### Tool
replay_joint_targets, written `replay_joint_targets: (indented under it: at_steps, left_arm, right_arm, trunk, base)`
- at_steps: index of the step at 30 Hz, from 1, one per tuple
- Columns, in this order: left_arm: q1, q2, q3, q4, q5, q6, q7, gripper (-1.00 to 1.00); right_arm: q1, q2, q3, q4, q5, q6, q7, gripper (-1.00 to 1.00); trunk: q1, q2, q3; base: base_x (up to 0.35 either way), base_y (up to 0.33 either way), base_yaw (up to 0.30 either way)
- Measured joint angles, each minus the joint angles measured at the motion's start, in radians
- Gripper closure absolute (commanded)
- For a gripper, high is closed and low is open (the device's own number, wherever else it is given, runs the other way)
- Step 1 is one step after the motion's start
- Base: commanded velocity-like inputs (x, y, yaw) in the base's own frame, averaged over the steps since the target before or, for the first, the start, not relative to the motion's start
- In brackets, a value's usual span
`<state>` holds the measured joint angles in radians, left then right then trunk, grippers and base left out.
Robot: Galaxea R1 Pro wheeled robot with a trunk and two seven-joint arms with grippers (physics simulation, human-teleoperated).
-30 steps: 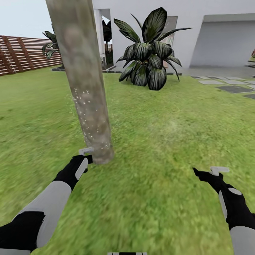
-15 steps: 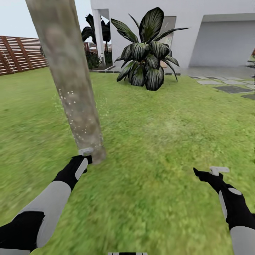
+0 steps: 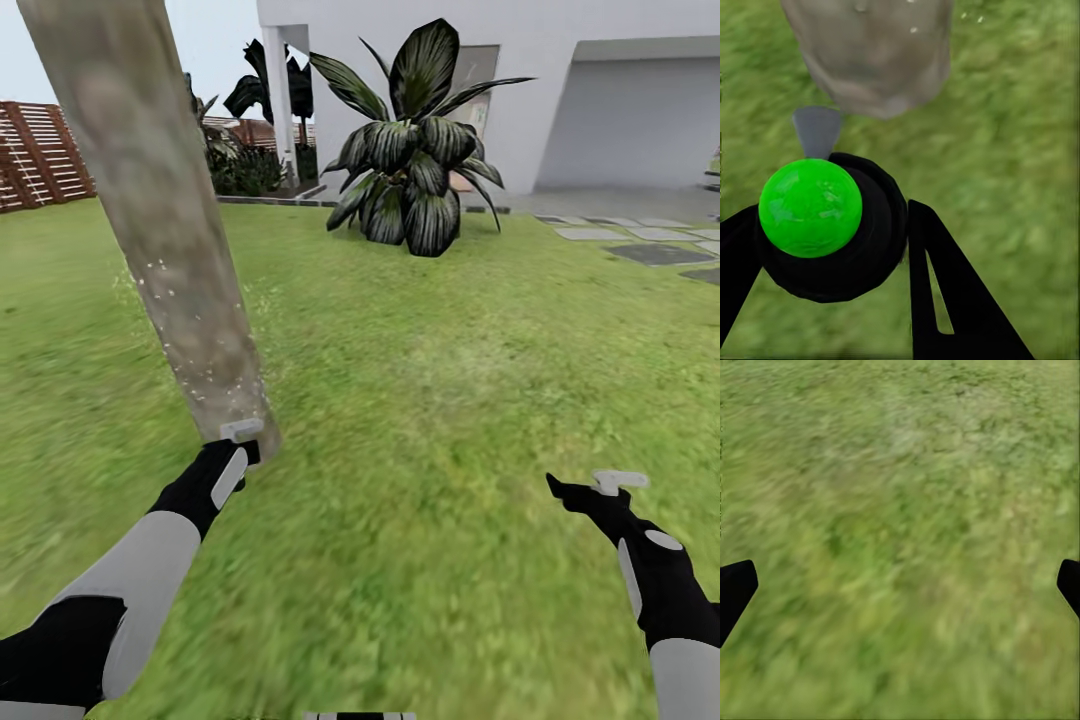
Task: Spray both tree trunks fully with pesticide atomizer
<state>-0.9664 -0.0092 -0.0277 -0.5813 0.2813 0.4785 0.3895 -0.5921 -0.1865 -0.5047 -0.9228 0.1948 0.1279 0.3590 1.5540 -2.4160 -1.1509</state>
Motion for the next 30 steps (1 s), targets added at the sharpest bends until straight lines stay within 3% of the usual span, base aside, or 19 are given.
replay_joint_targets:
  at_steps: [30]
  left_arm:
    - [0.0, -0.003, -0.003, 0.0, 0.0, 0.0, 0.0, 1.0]
  right_arm:
    - [0.0, 0.001, 0.002, 0.001, 0.0, 0.0, 0.0, -1.0]
  trunk:
    - [0.0, 0.0, 0.0]
  base:
    - [0.096, -0.245, 0.27]
